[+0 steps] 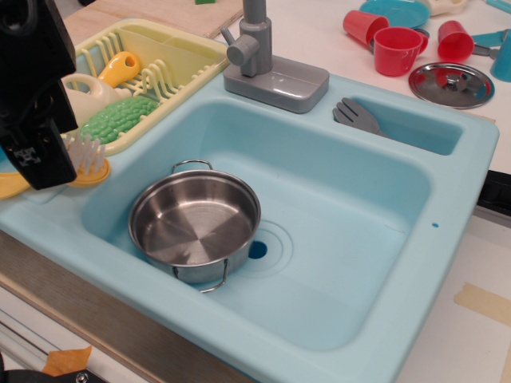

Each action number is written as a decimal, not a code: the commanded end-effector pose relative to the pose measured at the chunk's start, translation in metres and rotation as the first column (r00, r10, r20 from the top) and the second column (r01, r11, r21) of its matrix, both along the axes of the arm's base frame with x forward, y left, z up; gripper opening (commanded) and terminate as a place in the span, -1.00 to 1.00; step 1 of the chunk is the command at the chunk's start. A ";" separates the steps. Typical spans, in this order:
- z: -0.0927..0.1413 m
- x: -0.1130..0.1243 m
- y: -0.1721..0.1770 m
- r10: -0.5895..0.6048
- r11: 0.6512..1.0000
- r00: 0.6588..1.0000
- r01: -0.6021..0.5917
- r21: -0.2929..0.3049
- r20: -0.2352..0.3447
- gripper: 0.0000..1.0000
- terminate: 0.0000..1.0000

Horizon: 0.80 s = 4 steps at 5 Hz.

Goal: Put brush into pot or pan

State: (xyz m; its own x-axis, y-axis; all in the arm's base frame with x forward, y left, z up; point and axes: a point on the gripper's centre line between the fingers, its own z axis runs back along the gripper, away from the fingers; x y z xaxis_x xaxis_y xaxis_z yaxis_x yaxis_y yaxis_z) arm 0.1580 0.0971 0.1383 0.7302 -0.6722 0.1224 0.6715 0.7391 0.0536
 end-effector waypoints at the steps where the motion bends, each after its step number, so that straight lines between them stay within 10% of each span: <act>1: -0.012 0.006 0.007 -0.011 1.000 1.000 0.012 -0.019 0.009 1.00 -1.00; 2: -0.022 0.006 0.006 -0.004 0.999 1.000 0.005 -0.045 0.003 1.00 -1.00; 3: -0.028 0.005 0.003 0.003 0.998 1.000 -0.003 -0.060 0.001 -1.00 -1.00; 4: -0.023 0.009 -0.002 -0.001 0.998 1.000 0.002 -0.059 0.010 -1.00 -1.00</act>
State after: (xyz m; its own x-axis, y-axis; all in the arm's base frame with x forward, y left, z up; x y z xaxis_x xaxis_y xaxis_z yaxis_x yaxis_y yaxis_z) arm 0.1740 0.0876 0.1198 0.7284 -0.6632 0.1721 0.6719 0.7406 0.0102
